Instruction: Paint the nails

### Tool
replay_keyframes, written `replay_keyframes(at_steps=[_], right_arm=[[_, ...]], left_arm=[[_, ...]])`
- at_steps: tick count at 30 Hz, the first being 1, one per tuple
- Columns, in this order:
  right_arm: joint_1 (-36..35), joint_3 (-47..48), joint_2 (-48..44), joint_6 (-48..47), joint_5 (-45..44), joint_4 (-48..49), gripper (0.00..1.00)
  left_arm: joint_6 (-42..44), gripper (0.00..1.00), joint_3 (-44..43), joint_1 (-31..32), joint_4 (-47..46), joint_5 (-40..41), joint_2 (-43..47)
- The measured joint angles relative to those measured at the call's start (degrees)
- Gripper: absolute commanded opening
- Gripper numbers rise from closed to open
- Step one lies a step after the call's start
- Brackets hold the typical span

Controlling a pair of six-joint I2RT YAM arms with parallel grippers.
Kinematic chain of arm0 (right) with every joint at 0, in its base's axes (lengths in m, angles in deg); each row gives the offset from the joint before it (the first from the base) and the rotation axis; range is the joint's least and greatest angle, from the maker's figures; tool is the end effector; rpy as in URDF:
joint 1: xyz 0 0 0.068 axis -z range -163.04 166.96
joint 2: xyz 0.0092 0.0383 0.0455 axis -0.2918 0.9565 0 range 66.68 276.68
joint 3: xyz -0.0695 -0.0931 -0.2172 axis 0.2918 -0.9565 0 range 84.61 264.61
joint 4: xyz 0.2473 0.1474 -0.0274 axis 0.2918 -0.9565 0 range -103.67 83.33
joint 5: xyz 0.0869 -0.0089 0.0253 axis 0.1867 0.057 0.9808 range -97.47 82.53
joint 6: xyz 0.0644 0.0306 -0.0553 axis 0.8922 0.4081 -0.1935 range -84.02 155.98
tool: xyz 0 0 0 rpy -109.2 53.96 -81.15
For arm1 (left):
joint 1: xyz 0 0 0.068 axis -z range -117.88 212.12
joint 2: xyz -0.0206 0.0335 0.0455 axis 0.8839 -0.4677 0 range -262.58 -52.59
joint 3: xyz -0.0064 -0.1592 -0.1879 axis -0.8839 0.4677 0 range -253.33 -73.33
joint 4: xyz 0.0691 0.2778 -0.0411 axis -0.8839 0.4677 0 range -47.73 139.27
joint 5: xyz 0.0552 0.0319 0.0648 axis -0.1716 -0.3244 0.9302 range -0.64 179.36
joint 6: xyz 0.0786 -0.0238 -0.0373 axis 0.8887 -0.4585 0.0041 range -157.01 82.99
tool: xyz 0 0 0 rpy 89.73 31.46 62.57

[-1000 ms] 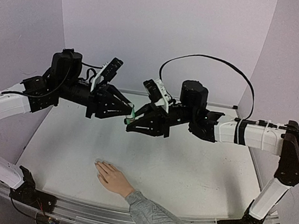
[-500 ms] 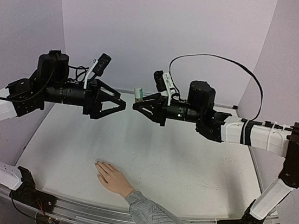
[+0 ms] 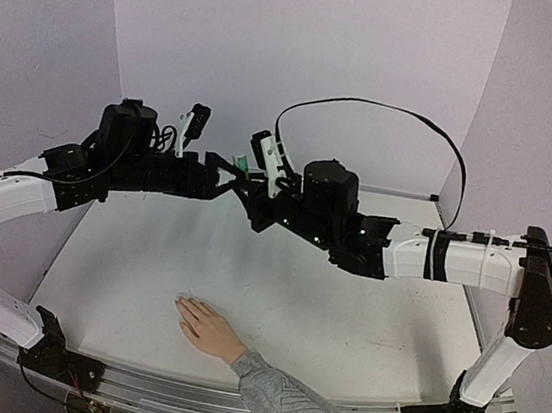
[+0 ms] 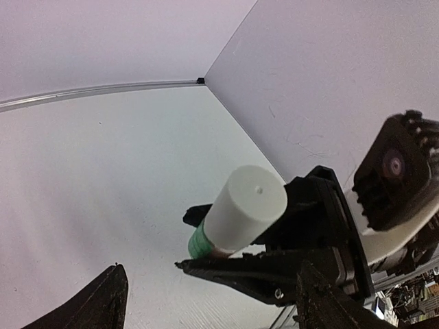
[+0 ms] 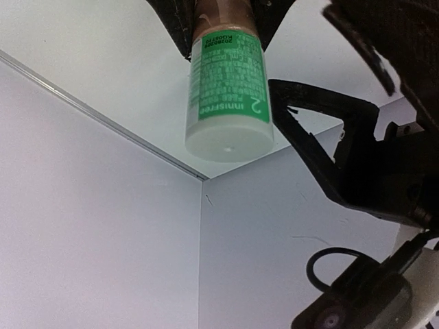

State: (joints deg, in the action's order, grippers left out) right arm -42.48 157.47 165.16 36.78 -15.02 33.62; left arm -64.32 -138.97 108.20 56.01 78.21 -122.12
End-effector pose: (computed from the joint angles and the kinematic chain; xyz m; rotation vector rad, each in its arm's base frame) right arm 0.2516 0.4056 0.3219 -0.5630 1.2394 0.8045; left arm 0.2392 -0.2708 0.3299 0.4694 1.9591 -1.0357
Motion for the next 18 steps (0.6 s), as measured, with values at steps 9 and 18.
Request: replay_keyframes(at_steps=[9, 18], right_arm=[[-2.6, 1.9, 2.6, -2.8, -4.2, -1.4, 0.00], [-3.0, 2.3, 2.7, -3.3, -4.8, -1.8, 0.00]], left_arm=[[-1.2, 0.64, 0.0, 0.1, -2.6, 2.8, -0.2], [-0.6, 0.40, -0.6, 0.1, -3.3, 3.9, -1.6]])
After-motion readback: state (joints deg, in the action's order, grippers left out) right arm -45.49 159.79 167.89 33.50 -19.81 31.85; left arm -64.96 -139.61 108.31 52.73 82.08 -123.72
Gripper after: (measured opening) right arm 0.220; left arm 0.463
